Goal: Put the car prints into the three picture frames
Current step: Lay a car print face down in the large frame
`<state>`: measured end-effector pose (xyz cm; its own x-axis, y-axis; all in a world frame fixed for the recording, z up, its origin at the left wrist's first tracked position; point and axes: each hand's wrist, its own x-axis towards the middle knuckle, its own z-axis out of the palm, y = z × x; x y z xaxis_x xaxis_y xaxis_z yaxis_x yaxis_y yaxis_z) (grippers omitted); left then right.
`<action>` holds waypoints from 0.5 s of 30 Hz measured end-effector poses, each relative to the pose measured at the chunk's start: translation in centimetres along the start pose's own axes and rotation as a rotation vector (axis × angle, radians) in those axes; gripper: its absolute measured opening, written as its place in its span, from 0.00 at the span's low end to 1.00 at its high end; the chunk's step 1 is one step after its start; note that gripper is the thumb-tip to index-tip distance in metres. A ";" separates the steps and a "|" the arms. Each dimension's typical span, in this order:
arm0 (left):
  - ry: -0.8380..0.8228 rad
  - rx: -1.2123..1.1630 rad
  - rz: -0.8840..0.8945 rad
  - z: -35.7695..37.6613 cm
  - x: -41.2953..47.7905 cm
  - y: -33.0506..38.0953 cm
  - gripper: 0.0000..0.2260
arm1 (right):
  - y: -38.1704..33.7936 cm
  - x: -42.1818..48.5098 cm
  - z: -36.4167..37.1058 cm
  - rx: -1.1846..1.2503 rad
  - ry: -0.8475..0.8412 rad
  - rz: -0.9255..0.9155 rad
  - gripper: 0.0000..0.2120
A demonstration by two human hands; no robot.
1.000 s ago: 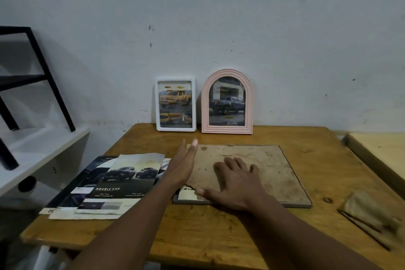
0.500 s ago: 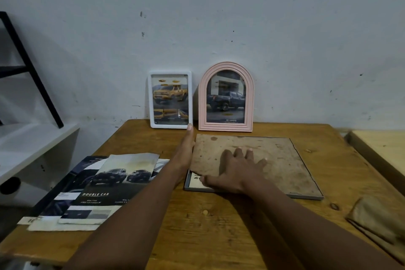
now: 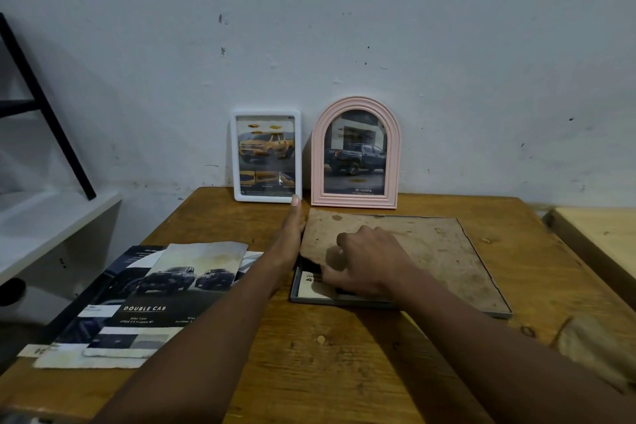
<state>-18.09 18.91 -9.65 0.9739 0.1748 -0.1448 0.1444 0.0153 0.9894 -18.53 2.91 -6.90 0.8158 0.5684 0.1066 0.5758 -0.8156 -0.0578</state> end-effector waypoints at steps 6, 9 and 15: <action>0.003 0.021 0.055 -0.1 0.1 -0.7 0.19 | -1.0 -0.1 1.2 -0.077 0.029 0.001 0.24; -0.012 -0.040 0.042 -0.6 0.7 -1.0 0.33 | -1.3 -0.1 2.2 -0.137 0.085 0.041 0.27; 0.022 -0.077 0.054 -0.8 0.7 -1.0 0.40 | -1.7 0.1 2.0 -0.188 0.031 -0.077 0.24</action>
<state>-17.68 19.80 -10.78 0.9757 0.1993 -0.0914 0.0765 0.0810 0.9938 -19.26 4.56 -8.81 0.7662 0.6284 0.1343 0.6136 -0.7776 0.1372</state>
